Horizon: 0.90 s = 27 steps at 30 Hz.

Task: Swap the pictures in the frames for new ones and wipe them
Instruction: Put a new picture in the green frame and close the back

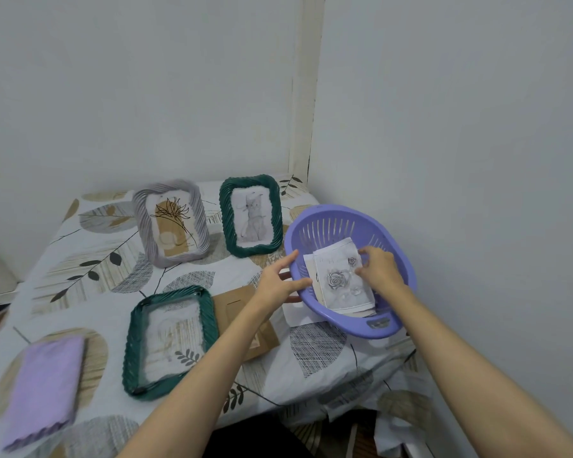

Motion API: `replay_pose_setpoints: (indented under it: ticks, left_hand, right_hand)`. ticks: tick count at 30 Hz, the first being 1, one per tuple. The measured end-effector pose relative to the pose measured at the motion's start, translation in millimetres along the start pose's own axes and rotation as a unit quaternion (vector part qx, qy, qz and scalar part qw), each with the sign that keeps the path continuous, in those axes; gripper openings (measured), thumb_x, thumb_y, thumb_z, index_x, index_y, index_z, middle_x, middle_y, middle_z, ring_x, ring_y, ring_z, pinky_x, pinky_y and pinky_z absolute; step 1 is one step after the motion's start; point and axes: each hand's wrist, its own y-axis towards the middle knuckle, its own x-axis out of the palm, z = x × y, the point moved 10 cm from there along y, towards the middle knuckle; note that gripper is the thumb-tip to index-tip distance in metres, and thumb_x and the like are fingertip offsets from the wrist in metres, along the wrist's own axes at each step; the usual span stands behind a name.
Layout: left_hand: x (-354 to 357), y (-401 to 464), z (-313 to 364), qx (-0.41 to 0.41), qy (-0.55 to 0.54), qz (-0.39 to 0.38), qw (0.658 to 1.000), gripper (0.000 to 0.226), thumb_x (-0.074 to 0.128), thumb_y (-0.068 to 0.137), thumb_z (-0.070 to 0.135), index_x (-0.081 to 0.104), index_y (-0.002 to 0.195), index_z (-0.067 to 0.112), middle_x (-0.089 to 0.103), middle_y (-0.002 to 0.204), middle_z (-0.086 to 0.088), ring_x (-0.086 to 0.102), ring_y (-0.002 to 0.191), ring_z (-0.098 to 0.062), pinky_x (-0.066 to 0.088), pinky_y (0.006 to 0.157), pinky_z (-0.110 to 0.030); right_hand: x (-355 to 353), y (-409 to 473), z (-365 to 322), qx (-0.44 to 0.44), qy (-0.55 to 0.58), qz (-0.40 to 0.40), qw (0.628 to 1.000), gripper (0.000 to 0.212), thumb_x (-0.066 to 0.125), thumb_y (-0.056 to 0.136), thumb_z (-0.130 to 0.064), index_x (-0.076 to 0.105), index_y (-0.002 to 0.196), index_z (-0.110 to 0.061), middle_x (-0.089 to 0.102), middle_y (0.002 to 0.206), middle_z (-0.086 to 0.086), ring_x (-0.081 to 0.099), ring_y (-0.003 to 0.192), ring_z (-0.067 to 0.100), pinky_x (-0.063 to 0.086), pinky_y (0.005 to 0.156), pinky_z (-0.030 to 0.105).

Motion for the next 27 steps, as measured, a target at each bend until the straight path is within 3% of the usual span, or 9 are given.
replay_pose_setpoints:
  ticks: [3,8,10,14,17,19,21,24,27]
  left_hand:
    - [0.2,1.3,0.4,-0.002,0.002,0.000,1.000,0.073,0.068,0.078,-0.004,0.040,0.140,0.021,0.065,0.096,0.000,0.066,0.076,-0.015,0.060,0.065,-0.033]
    - [-0.1,6.1,-1.4,-0.007,-0.001,0.004,1.000,0.073,0.069,0.078,-0.003,0.040,0.140,0.021,0.065,0.099,-0.004,0.065,0.078,-0.017,0.059,0.068,-0.036]
    - [-1.0,6.8,-1.7,-0.006,0.005,0.009,1.000,0.071,0.069,0.079,0.001,0.039,0.140,0.022,0.064,0.106,-0.007,0.065,0.081,-0.018,0.059,0.072,-0.038]
    - [-3.6,6.3,1.3,0.003,0.030,0.019,0.999,0.067,0.069,0.081,0.010,0.040,0.140,0.022,0.057,0.122,-0.004,0.059,0.097,-0.018,0.053,0.081,-0.037]
    - [-11.5,2.6,19.3,0.054,0.062,0.035,0.996,0.062,0.068,0.083,0.016,0.041,0.139,0.023,0.045,0.141,-0.002,0.046,0.122,-0.018,0.042,0.097,-0.033]
    - [-20.7,-7.4,41.2,0.100,0.043,0.049,0.993,0.055,0.063,0.086,0.017,0.042,0.137,0.024,0.044,0.138,0.002,0.042,0.124,-0.014,0.039,0.098,-0.029]
    - [-30.3,-17.0,58.3,0.127,0.031,0.049,0.990,0.051,0.062,0.087,0.018,0.045,0.132,0.033,0.043,0.138,0.001,0.042,0.125,-0.016,0.038,0.098,-0.030]
    - [-36.3,-32.2,74.2,0.135,0.031,0.013,0.990,0.054,0.068,0.081,0.019,0.047,0.124,0.045,0.039,0.144,-0.002,0.047,0.125,-0.021,0.041,0.103,-0.039]
    - [-47.4,-50.4,76.0,0.132,0.015,0.001,0.991,0.063,0.071,0.076,0.009,0.048,0.126,0.039,0.049,0.129,0.005,0.059,0.105,-0.013,0.055,0.086,-0.029]
  right_hand:
    - [-3.7,-1.6,-5.5,-0.033,0.085,-0.008,0.996,0.058,0.058,0.083,0.004,0.047,0.134,-0.020,0.055,0.072,0.000,0.054,0.080,0.021,0.043,0.078,0.028]
    - [-9.4,-0.2,-4.2,-0.032,0.130,-0.001,0.991,0.041,0.056,0.085,0.005,0.062,0.120,-0.015,0.064,0.111,0.010,0.056,0.099,0.019,0.039,0.086,0.023]
    - [-15.6,-0.3,-6.1,-0.034,0.171,0.012,0.985,0.038,0.057,0.084,0.005,0.063,0.118,-0.011,0.063,0.117,0.010,0.057,0.109,0.019,0.038,0.090,0.020]
    - [-31.2,-7.9,-22.4,-0.072,0.239,0.029,0.968,0.040,0.057,0.084,0.008,0.060,0.121,-0.006,0.062,0.116,0.007,0.054,0.100,0.009,0.040,0.071,0.001]
    - [-35.6,-16.6,-34.8,-0.093,0.308,0.020,0.947,0.040,0.055,0.085,0.010,0.059,0.121,-0.006,0.062,0.115,0.009,0.059,0.085,-0.004,0.048,0.064,0.007]
    - [-39.0,-22.2,-45.2,-0.105,0.352,0.015,0.930,0.040,0.054,0.086,0.011,0.059,0.122,-0.006,0.061,0.116,0.004,0.058,0.074,-0.016,0.051,0.065,0.009]
    - [-41.3,-28.5,-57.9,-0.114,0.389,0.007,0.914,0.040,0.054,0.086,0.009,0.059,0.121,-0.010,0.061,0.115,0.000,0.059,0.071,-0.015,0.052,0.064,0.011]
    - [-35.8,-38.3,-79.1,-0.119,0.434,-0.024,0.893,0.042,0.058,0.085,0.005,0.061,0.116,-0.023,0.064,0.118,0.000,0.062,0.094,0.002,0.056,0.075,0.021]
    - [-18.1,-54.4,-107.5,-0.133,0.436,-0.073,0.887,0.044,0.060,0.085,0.005,0.061,0.116,-0.026,0.063,0.117,0.000,0.061,0.105,0.011,0.057,0.079,0.027]
